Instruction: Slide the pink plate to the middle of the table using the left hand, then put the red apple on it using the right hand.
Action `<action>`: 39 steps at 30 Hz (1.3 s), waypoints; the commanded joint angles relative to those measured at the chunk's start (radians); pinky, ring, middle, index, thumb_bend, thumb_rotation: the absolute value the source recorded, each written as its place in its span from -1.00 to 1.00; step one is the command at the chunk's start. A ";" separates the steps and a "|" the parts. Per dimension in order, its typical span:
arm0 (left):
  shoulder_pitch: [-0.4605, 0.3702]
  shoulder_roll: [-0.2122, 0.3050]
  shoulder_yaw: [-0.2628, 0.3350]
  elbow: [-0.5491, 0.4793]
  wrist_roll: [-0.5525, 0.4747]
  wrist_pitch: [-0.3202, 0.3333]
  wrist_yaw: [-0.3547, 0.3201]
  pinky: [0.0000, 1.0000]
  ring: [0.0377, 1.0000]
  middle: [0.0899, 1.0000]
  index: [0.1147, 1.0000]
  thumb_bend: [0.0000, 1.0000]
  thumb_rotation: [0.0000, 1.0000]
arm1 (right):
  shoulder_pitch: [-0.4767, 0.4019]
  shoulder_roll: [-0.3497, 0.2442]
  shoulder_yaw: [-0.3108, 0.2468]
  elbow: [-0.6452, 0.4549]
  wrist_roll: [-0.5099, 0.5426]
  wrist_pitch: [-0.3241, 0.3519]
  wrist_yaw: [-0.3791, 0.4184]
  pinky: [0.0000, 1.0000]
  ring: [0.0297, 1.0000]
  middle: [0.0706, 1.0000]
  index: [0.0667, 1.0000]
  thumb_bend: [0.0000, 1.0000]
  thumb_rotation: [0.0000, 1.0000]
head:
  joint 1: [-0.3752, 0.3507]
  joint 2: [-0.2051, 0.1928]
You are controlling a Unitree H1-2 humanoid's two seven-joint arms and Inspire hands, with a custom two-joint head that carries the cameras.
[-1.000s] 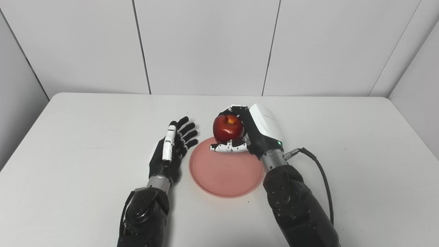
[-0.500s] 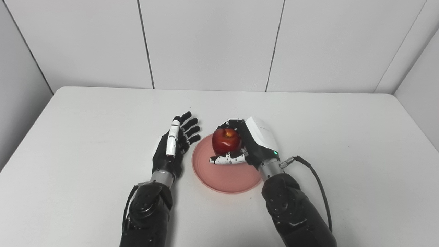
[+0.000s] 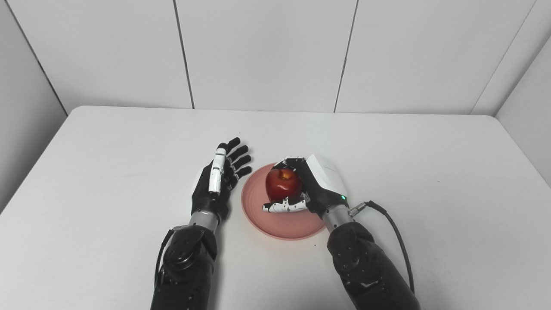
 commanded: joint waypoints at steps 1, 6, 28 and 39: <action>-0.016 -0.012 -0.005 -0.012 0.006 0.001 0.007 0.62 0.66 0.66 0.63 -0.24 1.00 | -0.023 0.010 -0.002 -0.011 0.002 -0.042 -0.012 -0.55 -0.42 -0.13 -0.10 0.06 -1.00 | 0.001 0.001; -0.016 -0.010 -0.005 -0.006 0.002 -0.008 0.001 0.62 0.66 0.66 0.64 -0.22 1.00 | -0.020 0.008 0.002 -0.002 -0.002 -0.046 -0.017 -0.56 -0.43 -0.14 -0.09 0.06 -1.00 | 0.001 0.002; -0.016 -0.012 -0.006 -0.014 0.009 0.000 0.007 0.60 0.65 0.65 0.62 -0.24 1.00 | -0.009 0.006 0.001 -0.048 -0.042 0.034 0.044 -0.12 0.12 0.29 0.37 0.93 -0.39 | 0.001 0.006; -0.017 -0.016 -0.002 -0.011 0.008 -0.001 0.011 0.60 0.64 0.64 0.61 -0.24 1.00 | -0.003 -0.007 -0.001 -0.081 -0.056 0.028 0.057 0.37 0.53 0.56 0.57 1.00 -0.20 | -0.001 0.005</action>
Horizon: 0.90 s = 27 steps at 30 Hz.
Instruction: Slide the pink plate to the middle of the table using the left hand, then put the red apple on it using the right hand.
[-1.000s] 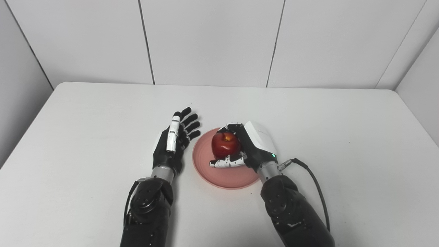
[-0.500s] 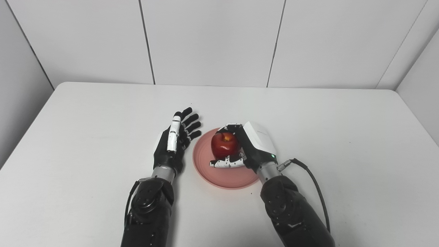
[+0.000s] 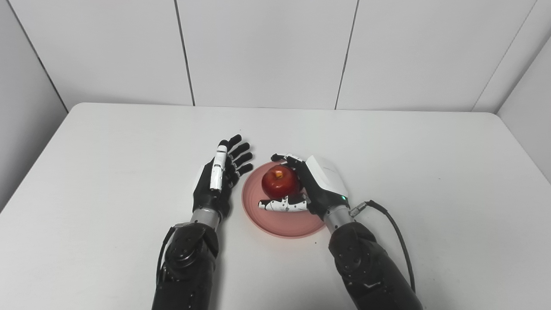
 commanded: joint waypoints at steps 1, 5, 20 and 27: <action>-0.017 -0.010 -0.003 -0.010 0.006 -0.002 0.009 0.60 0.64 0.64 0.62 -0.24 1.00 | -0.024 -0.001 -0.007 -0.038 -0.012 -0.003 -0.001 0.40 0.56 0.58 0.59 1.00 -0.19 | -0.001 0.001; -0.016 -0.011 -0.002 -0.011 0.006 0.000 0.011 0.60 0.64 0.63 0.61 -0.22 1.00 | -0.019 -0.006 -0.017 -0.054 -0.004 -0.001 0.014 0.44 0.61 0.62 0.66 1.00 -0.15 | -0.001 0.001; -0.015 -0.006 0.000 -0.009 0.001 0.001 0.004 0.59 0.64 0.64 0.62 -0.23 1.00 | -0.003 -0.054 -0.057 -0.148 0.008 -0.047 0.014 0.67 0.79 0.83 0.88 1.00 0.13 | -0.008 -0.003; -0.014 -0.005 0.002 -0.010 -0.002 0.002 0.003 0.59 0.64 0.64 0.62 -0.22 1.00 | 0.008 -0.049 -0.107 -0.217 0.010 -0.022 0.017 0.54 0.74 0.80 0.84 1.00 0.14 | -0.014 -0.006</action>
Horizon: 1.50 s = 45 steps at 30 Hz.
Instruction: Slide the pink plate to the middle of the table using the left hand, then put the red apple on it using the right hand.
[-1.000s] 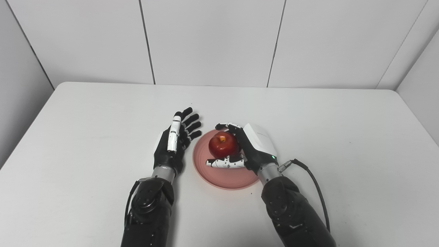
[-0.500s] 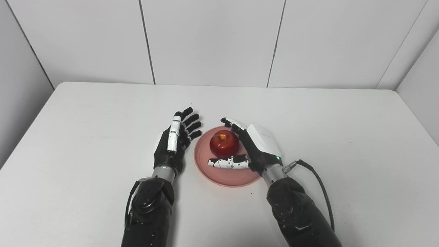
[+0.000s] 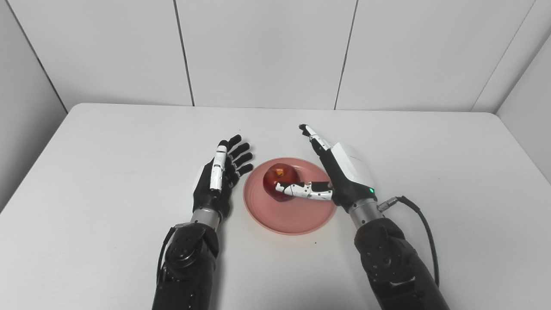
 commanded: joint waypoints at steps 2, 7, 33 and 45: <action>-0.013 -0.004 0.000 -0.011 -0.001 0.004 0.003 0.60 0.64 0.64 0.62 -0.22 1.00 | -0.021 0.004 -0.034 -0.054 0.016 -0.017 -0.020 0.53 0.73 0.80 0.84 1.00 0.14 | 0.001 0.000; -0.014 -0.007 0.003 -0.015 -0.004 0.010 0.006 0.60 0.64 0.64 0.63 -0.21 1.00 | -0.014 -0.002 -0.070 -0.081 0.022 -0.022 -0.026 0.54 0.71 0.79 0.83 1.00 0.16 | -0.003 -0.002; -0.013 -0.001 0.010 -0.009 -0.005 0.005 -0.001 0.62 0.65 0.65 0.63 -0.22 1.00 | 0.077 0.026 -0.194 0.021 0.130 -0.069 -0.169 0.53 0.68 0.73 0.81 0.99 0.56 | -0.007 -0.009; -0.009 0.001 0.013 -0.015 -0.006 0.009 -0.001 0.61 0.65 0.65 0.62 -0.23 1.00 | 0.086 0.060 -0.260 0.143 0.358 -0.191 -0.207 0.60 0.70 0.74 0.76 0.69 1.00 | -0.006 -0.016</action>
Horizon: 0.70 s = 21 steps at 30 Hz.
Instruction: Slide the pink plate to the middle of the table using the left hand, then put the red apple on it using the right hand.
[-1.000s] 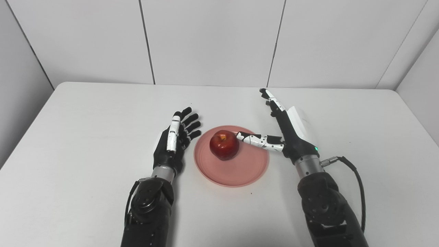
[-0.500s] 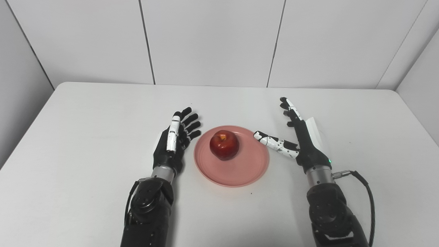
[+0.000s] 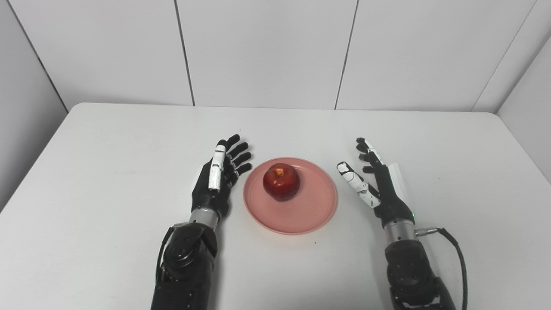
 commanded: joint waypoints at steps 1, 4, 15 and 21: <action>-0.010 0.000 0.004 -0.016 -0.005 0.011 0.005 0.61 0.64 0.65 0.62 -0.24 1.00 | -0.023 0.024 -0.028 -0.007 0.092 -0.072 -0.003 0.61 0.72 0.75 0.77 0.68 1.00 | 0.000 0.001; -0.010 0.000 0.006 -0.019 -0.009 0.013 0.003 0.62 0.65 0.66 0.62 -0.25 1.00 | -0.029 0.041 -0.051 0.000 0.157 -0.056 0.006 0.64 0.75 0.78 0.79 0.62 1.00 | -0.001 0.000; -0.003 0.018 0.010 -0.030 -0.011 0.004 -0.012 0.64 0.67 0.67 0.64 -0.22 1.00 | -0.037 0.056 -0.056 0.003 0.212 -0.017 0.006 0.69 0.75 0.81 0.82 0.49 1.00 | 0.015 -0.004; 0.001 0.032 0.006 -0.035 -0.007 -0.009 -0.023 0.65 0.68 0.69 0.66 -0.19 1.00 | -0.044 0.064 -0.077 -0.002 0.292 -0.001 0.030 0.85 0.83 0.86 0.87 0.21 1.00 | 0.014 -0.006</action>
